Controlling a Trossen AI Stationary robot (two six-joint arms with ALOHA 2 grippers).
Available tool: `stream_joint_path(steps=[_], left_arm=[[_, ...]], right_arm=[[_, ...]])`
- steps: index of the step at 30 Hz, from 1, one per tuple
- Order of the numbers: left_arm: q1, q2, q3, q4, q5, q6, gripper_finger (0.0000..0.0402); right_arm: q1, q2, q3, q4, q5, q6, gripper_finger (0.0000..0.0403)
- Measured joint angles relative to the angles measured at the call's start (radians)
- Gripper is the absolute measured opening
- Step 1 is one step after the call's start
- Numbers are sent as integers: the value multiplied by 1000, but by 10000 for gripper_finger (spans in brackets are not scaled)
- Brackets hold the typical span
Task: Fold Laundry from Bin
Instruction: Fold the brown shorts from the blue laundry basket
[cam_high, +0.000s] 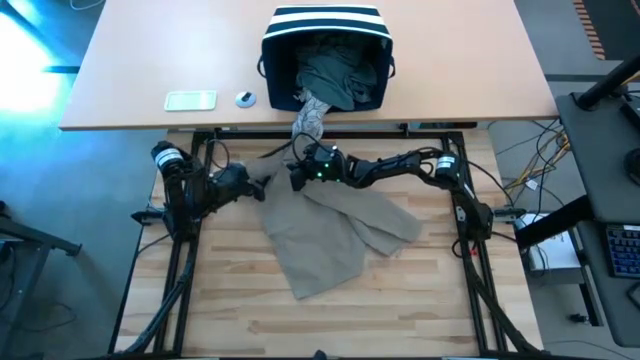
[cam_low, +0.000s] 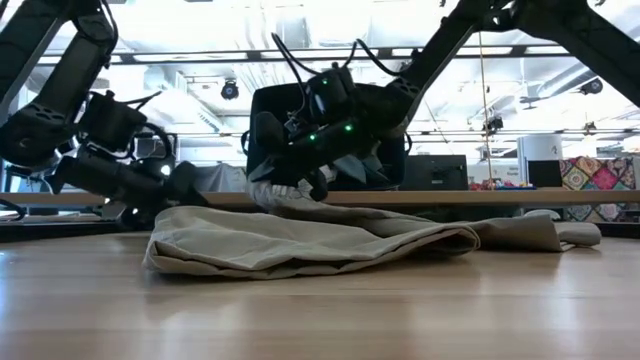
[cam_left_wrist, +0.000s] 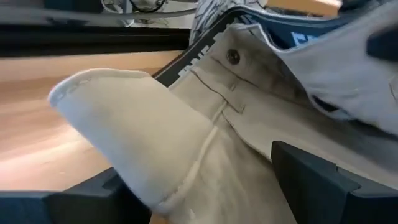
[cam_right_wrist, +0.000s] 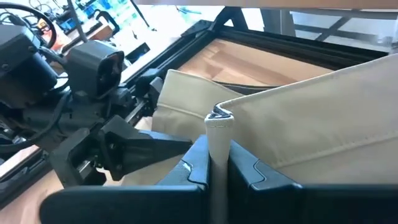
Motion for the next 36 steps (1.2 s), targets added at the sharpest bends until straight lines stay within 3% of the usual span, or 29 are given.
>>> stream_joint_path(steps=[10,21,25,30,36], left_arm=[[-25,33,116,-123,34,-101,278],[-177,102,243,-134,16,-180,278],[-256,129,334,-155,18,-200,278],[-286,133,380,-180,41,-189,278],[-266,130,299,-111,65,-59,278]], right_arm=[[3,-3,20,2,126,-14,13],[30,-31,-201,-2,240,82,13],[38,-121,-353,4,273,105,13],[37,-329,-564,-16,312,92,13],[37,-499,-573,-81,304,33,13]])
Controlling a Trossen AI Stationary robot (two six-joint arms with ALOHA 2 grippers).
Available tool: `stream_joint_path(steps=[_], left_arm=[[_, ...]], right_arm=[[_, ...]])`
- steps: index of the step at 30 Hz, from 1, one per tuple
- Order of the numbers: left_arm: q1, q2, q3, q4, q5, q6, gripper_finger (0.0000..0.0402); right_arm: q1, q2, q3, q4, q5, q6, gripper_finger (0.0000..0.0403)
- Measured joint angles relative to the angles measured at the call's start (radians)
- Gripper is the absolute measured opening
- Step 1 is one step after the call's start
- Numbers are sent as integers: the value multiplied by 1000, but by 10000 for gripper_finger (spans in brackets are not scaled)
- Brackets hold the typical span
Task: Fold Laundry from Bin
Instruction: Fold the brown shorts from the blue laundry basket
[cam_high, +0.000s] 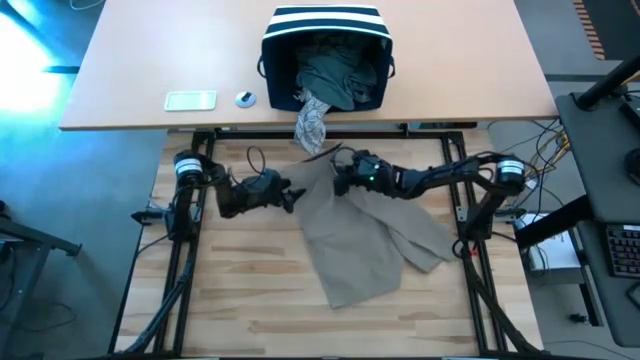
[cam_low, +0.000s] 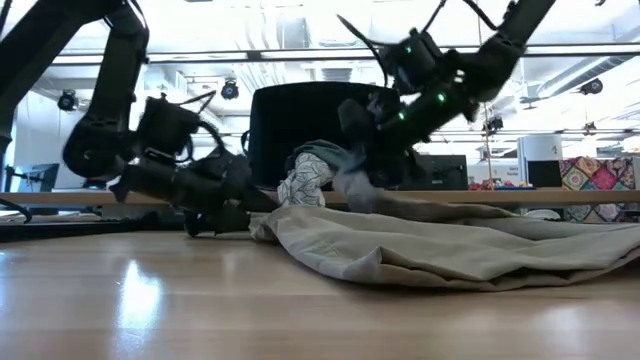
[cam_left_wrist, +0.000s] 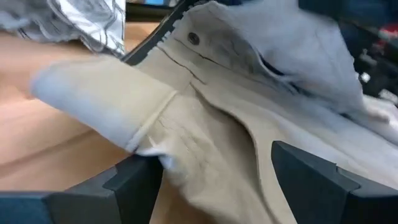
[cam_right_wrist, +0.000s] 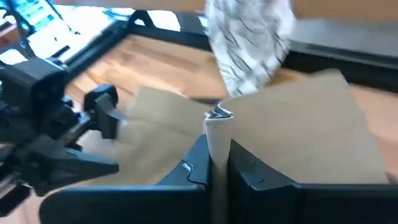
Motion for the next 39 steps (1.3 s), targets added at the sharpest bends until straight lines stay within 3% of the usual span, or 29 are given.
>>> stream_joint_path(steps=[5,14,19,27,34,39], left_arm=[[7,1,-50,91,46,34,278],[7,1,-49,84,64,50,278],[7,1,-68,87,63,56,278],[8,-12,-146,121,43,55,278],[10,-13,-123,115,52,52,278],[10,-23,-119,115,110,29,278]], right_arm=[[2,53,132,-8,-37,-31,13],[18,322,463,-32,-162,-31,13],[18,431,621,-132,-241,-21,13],[17,457,636,-138,-249,-23,13],[34,460,643,-124,-283,-63,14],[32,462,643,-144,-290,-117,53]])
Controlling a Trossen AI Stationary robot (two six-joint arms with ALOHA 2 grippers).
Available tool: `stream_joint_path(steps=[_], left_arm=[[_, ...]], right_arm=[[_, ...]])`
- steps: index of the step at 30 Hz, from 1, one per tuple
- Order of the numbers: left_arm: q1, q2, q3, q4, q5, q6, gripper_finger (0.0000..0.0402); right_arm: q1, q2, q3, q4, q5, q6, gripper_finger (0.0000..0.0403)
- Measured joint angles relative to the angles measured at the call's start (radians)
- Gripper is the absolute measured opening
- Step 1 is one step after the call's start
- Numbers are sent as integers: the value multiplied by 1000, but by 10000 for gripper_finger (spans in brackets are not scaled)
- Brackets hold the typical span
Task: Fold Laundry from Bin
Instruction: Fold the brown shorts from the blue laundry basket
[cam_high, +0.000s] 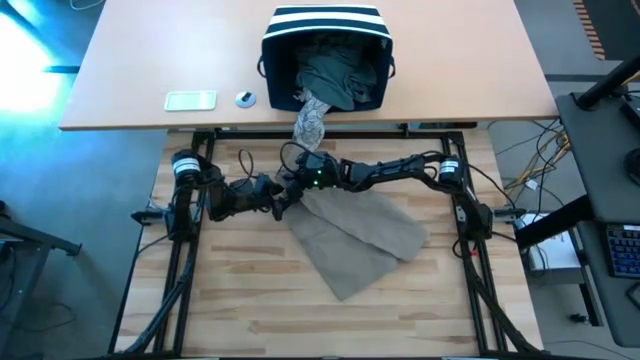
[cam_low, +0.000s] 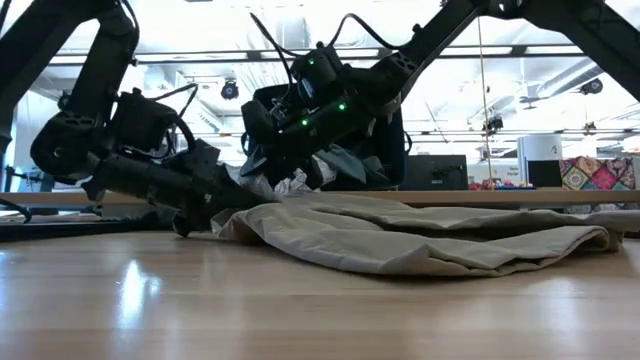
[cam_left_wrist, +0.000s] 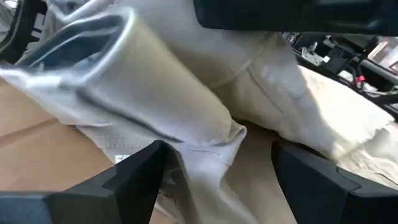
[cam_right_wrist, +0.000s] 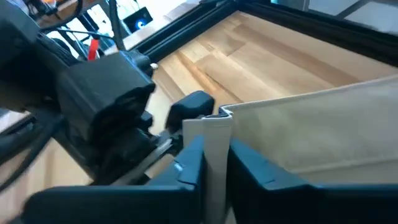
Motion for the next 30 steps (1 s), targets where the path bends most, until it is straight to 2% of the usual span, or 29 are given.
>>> stream_joint_path(steps=[7,13,19,25,30], left_arm=[[11,-73,-49,1,1,-62,278],[16,-120,-48,3,25,-79,278],[16,-110,-45,-18,26,-37,278],[16,-107,-45,-21,26,-7,278],[16,-107,-45,-22,25,13,278]], right_arm=[[-4,0,0,2,-11,-8,141],[-4,0,0,69,-52,-6,186],[-15,-3,0,39,-51,29,200],[-1,-53,0,-151,-44,-254,201],[19,-47,-2,-205,-44,-316,201]])
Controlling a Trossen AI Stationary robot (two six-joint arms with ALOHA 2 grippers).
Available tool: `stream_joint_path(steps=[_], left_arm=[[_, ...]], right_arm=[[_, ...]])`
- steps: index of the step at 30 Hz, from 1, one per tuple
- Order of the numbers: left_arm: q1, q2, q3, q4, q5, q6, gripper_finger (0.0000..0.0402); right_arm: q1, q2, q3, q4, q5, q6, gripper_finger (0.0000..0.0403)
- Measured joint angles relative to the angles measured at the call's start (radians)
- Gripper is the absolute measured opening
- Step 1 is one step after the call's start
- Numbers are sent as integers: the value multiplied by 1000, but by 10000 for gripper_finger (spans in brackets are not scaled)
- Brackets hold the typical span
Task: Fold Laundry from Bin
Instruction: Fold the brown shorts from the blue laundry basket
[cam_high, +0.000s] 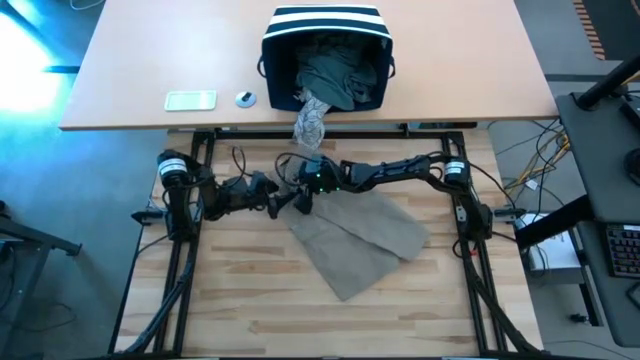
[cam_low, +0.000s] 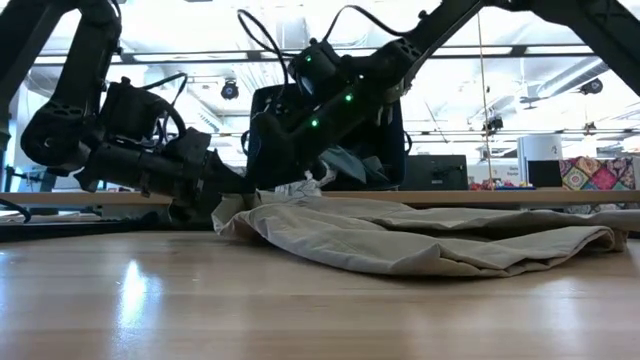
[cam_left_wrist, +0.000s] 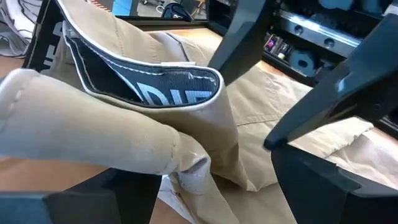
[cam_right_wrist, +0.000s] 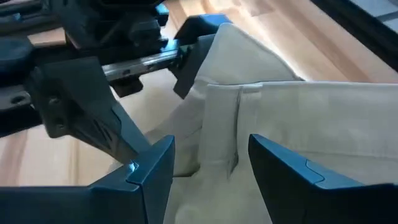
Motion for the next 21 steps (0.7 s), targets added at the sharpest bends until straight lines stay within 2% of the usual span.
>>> stream_joint_path(steps=[2,5,8,12,16,21], left_arm=[[0,0,0,1,0,8,278],[-3,0,0,1,3,32,278],[-6,0,0,-1,8,68,278],[-7,0,-1,-11,9,94,278],[-7,0,-1,-17,9,108,278],[-7,0,-1,-22,9,117,278]], right_arm=[[6,8,0,7,16,-23,201],[11,27,2,24,104,-34,200],[11,48,2,65,97,-19,186],[11,50,2,100,97,4,128],[9,51,2,123,97,10,36],[1,51,42,130,84,90,15]])
